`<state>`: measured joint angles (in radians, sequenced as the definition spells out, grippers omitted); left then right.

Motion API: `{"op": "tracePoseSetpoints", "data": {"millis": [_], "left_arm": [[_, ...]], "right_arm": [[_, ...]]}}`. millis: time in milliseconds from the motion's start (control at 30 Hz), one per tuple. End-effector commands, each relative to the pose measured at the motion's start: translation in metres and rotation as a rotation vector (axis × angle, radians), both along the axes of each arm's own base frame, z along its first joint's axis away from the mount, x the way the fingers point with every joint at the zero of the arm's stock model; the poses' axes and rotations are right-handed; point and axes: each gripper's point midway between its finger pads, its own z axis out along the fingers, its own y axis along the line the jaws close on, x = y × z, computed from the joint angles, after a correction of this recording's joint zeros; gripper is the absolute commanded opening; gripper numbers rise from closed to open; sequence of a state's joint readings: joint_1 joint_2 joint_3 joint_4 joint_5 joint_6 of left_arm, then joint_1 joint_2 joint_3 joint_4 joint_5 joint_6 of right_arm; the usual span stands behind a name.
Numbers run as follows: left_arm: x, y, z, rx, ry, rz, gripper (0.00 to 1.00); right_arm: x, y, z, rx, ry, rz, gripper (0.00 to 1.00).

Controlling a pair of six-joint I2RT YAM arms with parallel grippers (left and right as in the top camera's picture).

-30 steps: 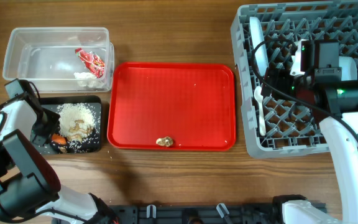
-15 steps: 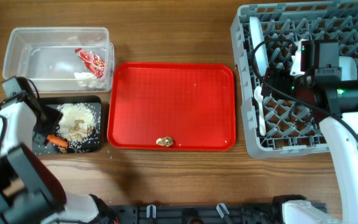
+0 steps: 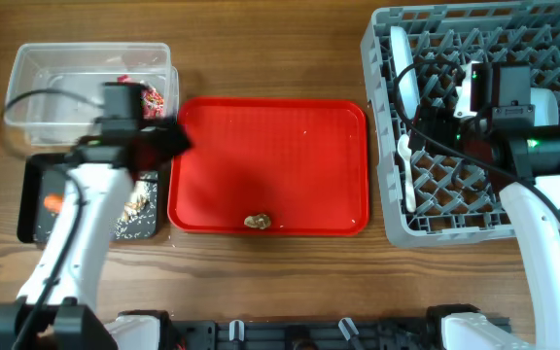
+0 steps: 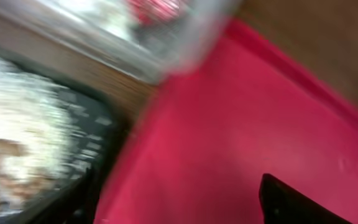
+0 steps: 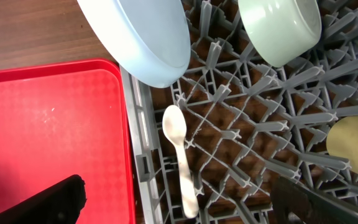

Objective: Sort waste into correct bins and load items into the dishwasher rack
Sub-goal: 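Move the left gripper back over the red tray toward the mushroom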

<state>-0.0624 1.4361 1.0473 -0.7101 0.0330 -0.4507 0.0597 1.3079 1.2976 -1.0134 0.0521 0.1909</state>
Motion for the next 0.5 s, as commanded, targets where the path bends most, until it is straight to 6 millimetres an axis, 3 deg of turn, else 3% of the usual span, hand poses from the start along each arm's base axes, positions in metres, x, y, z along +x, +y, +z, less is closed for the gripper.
{"op": "tracePoseSetpoints", "data": {"millis": [0,233,467], "left_arm": [[-0.017,-0.066,-0.021,0.005,0.082,-0.291,0.87],[-0.066,-0.127,-0.063,0.053,0.274,-0.511,0.88],[-0.102,-0.154,-0.099,0.11,0.416,-0.634,0.88]], "right_arm": [[0.001,0.001,0.004,0.016,-0.013,-0.01,0.97],[0.0,0.001,0.004,0.016,-0.012,-0.01,0.97],[0.0,0.001,0.003,0.016,-0.011,-0.01,0.97]]}}
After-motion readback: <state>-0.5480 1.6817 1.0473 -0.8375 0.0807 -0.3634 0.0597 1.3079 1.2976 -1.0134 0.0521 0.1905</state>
